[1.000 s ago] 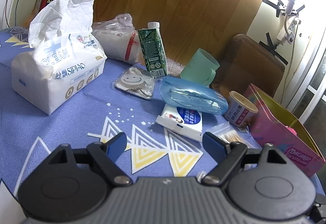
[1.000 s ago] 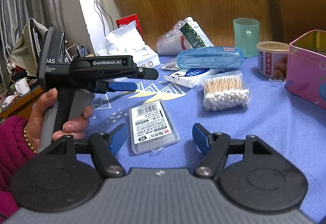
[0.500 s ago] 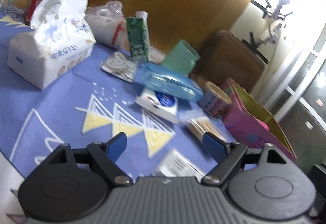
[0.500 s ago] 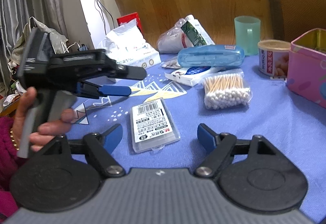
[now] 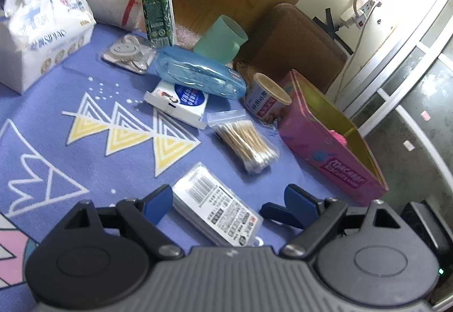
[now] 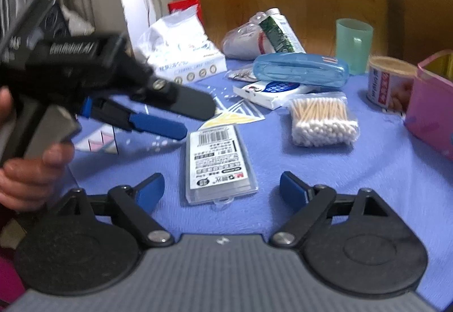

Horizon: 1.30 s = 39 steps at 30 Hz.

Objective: Organize soft objects
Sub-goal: 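Grasp the white barcode-labelled box with the left tool, then lower the white box into the pink tin and open the left tool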

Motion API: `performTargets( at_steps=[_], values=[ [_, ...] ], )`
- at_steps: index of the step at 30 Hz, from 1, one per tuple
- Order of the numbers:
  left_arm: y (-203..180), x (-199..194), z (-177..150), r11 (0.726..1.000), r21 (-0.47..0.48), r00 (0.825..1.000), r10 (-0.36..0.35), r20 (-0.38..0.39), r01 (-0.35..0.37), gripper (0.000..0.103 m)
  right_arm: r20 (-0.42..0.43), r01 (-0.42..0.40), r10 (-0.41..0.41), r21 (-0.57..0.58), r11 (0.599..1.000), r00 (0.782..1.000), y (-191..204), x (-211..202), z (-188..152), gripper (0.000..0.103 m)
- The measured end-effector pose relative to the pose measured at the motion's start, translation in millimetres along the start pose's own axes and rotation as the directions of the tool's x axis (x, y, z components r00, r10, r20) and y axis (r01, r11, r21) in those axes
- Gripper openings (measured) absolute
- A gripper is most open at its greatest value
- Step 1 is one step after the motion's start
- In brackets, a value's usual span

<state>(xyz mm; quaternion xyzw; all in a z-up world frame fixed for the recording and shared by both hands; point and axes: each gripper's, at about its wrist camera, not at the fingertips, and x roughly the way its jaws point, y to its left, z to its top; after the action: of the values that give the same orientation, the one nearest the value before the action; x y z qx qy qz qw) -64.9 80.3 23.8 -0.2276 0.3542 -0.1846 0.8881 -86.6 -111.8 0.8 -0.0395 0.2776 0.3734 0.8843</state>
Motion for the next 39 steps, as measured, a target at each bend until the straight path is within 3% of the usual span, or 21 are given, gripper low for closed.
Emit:
performTargets(
  at_steps=[3,4,5,6,9,11,13,15,16,19,22,28,34,39],
  values=[
    [1,2,-1,1.0,0.01,1.0,0.008,-0.006,-0.008,0.089,-0.024,0.027,-0.029,-0.081,0.996,0.999,11,7,2,0.09],
    [2,4,-2,1.0,0.005,1.0,0.005,-0.014,-0.005,0.089,-0.029,0.046,-0.049,-0.109,0.993,0.998,15,10,2,0.081],
    [2,5,-2,1.0,0.004,1.0,0.006,-0.02,-0.006,0.089,-0.025,0.048,-0.052,-0.127,0.991,0.998,17,11,3,0.066],
    [2,6,-3,1.0,0.003,1.0,0.01,-0.022,-0.01,0.089,-0.022,0.038,-0.041,-0.123,0.992,0.999,17,11,4,0.059],
    [4,5,-3,1.0,-0.006,1.0,0.002,-0.023,-0.002,0.087,-0.012,0.046,-0.047,-0.097,0.994,0.999,15,11,3,0.059],
    [7,6,-3,1.0,-0.027,1.0,0.0,-0.024,-0.001,0.078,0.0,0.038,-0.038,-0.048,0.998,0.999,11,8,2,0.059],
    [5,6,-3,1.0,-0.025,1.0,0.012,-0.014,-0.013,0.056,0.015,0.035,-0.035,0.006,0.999,0.999,10,7,2,0.059],
    [0,8,1,1.0,-0.011,1.0,0.015,-0.015,-0.015,0.046,0.034,0.049,-0.05,0.05,0.998,0.998,4,2,1,0.059],
    [-4,9,4,1.0,-0.005,1.0,0.004,-0.014,-0.004,0.041,0.046,0.056,-0.06,0.067,0.996,0.997,3,0,2,0.059],
    [-22,11,17,0.998,0.029,0.999,-0.047,-0.01,0.047,0.04,0.105,0.104,-0.111,0.073,0.992,0.988,1,-11,6,0.059],
    [-49,17,33,0.992,0.092,0.997,-0.082,0.006,0.081,0.04,0.181,0.173,-0.181,0.059,0.983,0.967,-5,-28,13,0.059],
    [-115,53,59,0.964,0.212,0.987,-0.162,-0.007,0.159,0.04,0.288,0.323,-0.338,0.097,0.941,0.896,-35,-69,23,0.059],
    [-177,104,70,0.932,0.294,0.977,-0.205,-0.055,0.212,0.04,0.32,0.443,-0.473,0.166,0.881,0.821,-80,-102,23,0.059],
    [-209,148,80,0.923,0.331,0.981,-0.18,-0.073,0.194,0.041,0.312,0.48,-0.537,0.246,0.842,0.784,-124,-102,30,0.059]
  ],
)
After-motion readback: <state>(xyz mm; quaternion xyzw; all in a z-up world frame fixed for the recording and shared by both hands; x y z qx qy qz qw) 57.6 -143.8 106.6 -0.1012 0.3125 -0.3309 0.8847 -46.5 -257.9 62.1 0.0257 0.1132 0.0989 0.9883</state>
